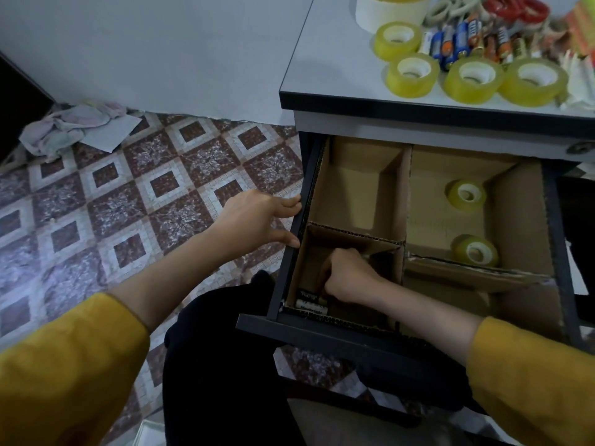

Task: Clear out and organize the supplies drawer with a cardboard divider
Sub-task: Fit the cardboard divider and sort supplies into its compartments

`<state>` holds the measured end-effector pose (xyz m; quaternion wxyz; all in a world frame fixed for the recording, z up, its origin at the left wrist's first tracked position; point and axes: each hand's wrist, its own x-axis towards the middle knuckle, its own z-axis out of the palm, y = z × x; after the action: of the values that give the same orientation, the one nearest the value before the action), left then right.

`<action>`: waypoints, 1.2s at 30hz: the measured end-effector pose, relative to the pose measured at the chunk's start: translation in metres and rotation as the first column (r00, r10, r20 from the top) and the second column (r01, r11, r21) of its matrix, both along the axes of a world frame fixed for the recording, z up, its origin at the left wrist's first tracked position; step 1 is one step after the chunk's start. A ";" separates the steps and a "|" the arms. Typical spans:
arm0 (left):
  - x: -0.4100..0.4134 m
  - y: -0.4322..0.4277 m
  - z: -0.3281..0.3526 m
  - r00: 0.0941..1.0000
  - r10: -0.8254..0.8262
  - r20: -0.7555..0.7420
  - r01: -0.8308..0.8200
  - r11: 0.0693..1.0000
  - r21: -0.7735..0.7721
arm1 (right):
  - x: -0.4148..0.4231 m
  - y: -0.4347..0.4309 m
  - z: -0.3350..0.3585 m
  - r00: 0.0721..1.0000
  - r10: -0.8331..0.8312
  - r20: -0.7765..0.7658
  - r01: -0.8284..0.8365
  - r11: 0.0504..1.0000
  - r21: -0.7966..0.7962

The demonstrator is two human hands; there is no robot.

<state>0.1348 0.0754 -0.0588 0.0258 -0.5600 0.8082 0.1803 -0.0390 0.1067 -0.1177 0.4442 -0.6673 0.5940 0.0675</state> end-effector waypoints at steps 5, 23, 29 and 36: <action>-0.007 -0.001 0.009 0.995 0.009 0.096 -0.009 1.000 -0.001 | -0.011 0.005 0.018 0.995 0.094 0.031 -0.089 0.986 -0.138; -0.076 -0.035 0.100 0.991 -0.010 -0.137 -0.017 0.981 -0.191 | -0.124 -0.020 0.162 0.988 -0.070 0.139 0.138 0.806 -0.576; -0.098 -0.057 0.134 0.955 -0.108 -0.277 0.003 0.936 -0.353 | -0.161 -0.055 0.196 0.975 -0.192 0.114 0.216 0.677 -0.703; -0.119 -0.093 0.143 0.967 -0.083 -0.241 -0.011 0.932 -0.362 | -0.186 -0.106 0.209 0.961 -0.275 0.005 0.186 0.636 -0.749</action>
<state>0.0162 -0.0172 0.0844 -0.1769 -0.5126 0.8344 0.0984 -0.2254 0.0007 0.0918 0.1055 -0.7036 0.6734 -0.2007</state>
